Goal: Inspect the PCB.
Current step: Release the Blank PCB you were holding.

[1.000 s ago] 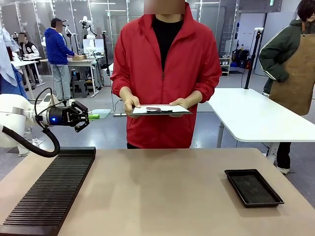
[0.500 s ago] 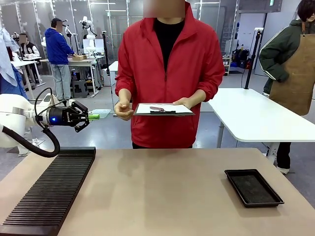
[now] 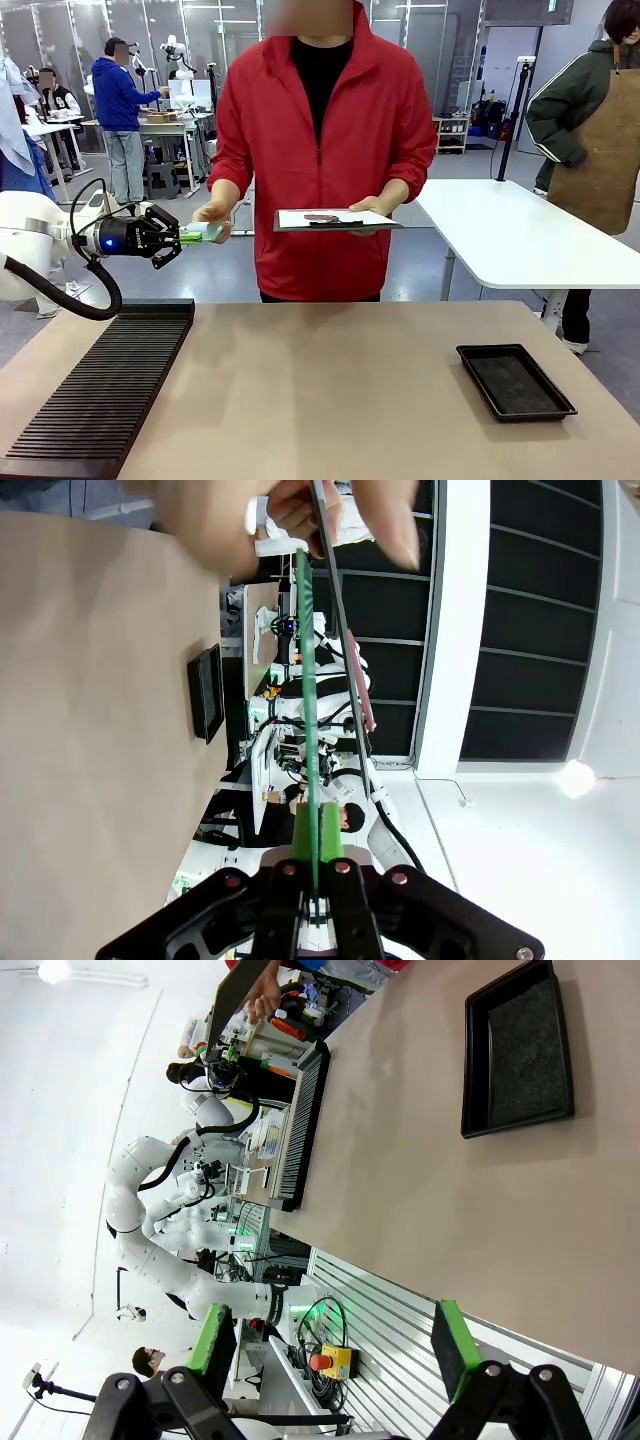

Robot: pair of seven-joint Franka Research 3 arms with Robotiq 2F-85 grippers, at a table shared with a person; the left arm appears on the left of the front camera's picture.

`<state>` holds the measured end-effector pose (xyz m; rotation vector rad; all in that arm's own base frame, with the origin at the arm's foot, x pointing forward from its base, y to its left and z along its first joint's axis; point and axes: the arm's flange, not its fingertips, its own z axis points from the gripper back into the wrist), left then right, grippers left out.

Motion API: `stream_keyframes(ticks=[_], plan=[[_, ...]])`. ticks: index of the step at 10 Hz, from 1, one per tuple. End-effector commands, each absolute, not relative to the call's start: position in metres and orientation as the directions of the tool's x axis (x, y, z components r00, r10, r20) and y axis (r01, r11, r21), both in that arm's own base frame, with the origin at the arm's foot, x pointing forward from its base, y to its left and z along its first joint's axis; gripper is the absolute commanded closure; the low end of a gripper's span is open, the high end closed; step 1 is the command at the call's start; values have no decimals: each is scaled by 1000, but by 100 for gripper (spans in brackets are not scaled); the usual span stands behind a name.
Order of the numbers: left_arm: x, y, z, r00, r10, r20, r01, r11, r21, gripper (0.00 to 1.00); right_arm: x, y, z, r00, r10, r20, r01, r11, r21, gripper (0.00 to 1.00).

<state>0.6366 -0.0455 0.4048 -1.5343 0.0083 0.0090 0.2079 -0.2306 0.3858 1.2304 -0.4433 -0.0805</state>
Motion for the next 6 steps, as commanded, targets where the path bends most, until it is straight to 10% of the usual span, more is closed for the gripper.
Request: stream_keyframes(ticks=[1,6], plan=[[637,-45,405,1000,0,-11,-11,37,-999,97,207,-231,387,904,-298,305,-200,336,921,0],[637,-45,405,1000,0,-11,-11,37,-999,97,207,-231,387,904,-298,305,-200,336,921,0]])
